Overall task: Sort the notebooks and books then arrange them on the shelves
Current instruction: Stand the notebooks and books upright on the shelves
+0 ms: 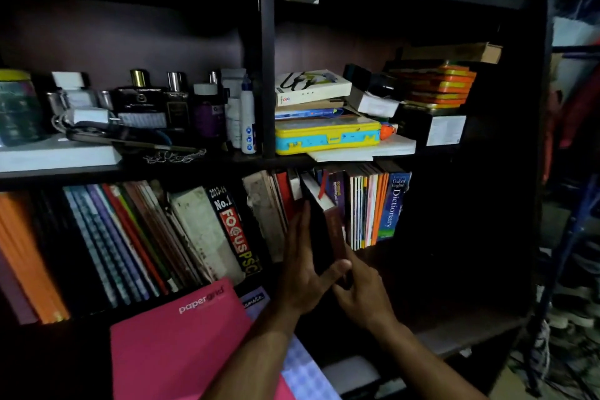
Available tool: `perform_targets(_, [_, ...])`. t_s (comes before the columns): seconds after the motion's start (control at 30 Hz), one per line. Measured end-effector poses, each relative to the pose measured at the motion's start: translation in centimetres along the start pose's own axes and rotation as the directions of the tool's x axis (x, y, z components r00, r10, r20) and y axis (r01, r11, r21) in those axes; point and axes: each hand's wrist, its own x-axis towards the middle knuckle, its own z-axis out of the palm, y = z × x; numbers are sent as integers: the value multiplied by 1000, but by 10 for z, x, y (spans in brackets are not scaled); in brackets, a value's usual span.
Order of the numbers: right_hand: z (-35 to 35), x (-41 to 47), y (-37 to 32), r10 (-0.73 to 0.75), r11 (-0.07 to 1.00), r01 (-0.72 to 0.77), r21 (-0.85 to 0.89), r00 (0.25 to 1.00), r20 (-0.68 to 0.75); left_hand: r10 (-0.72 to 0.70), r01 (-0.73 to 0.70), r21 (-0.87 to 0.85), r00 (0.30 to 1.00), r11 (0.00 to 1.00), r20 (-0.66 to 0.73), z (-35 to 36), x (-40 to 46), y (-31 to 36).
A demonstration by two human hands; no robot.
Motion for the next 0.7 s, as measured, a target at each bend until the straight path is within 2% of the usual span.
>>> perform_targets(0.07, [1, 0, -1, -47, 998, 47, 28, 999, 12, -15, 17, 60, 1000, 998, -28, 1, 2, -4])
perform_targets(0.17, [-1, 0, 3, -73, 993, 68, 92, 996, 55, -54, 58, 52, 995, 997, -86, -1, 3, -2])
perform_targets(0.23, [-8, 4, 7, -14, 970, -26, 242, 987, 161, -103, 112, 62, 985, 992, -141, -2, 2, -1])
perform_targets(0.3, [-14, 18, 11, 72, 948, -116, 298, 985, 155, -181, 197, 70, 967, 978, -180, -4, 2, 0])
perform_targets(0.33, [-17, 31, 11, 99, 958, -128, 257, 987, 125, -197, 215, 72, 961, 974, -195, -4, 3, 1])
perform_targets(0.43, [-14, 73, 7, 120, 985, -134, 112, 986, 119, -186, 205, 87, 965, 975, -186, -3, 4, 2])
perform_targets(0.53, [-4, 100, 3, 155, 983, -164, 83, 982, 110, -159, 174, 83, 974, 981, -159, -6, 3, 4])
perform_targets(0.6, [3, 102, 1, 163, 979, -173, 111, 982, 100, -142, 157, 92, 978, 983, -152, -6, 2, 5])
perform_targets(0.7, [16, 96, 1, 151, 949, -165, 268, 986, 72, -96, 115, 93, 978, 989, -186, -5, 3, 6])
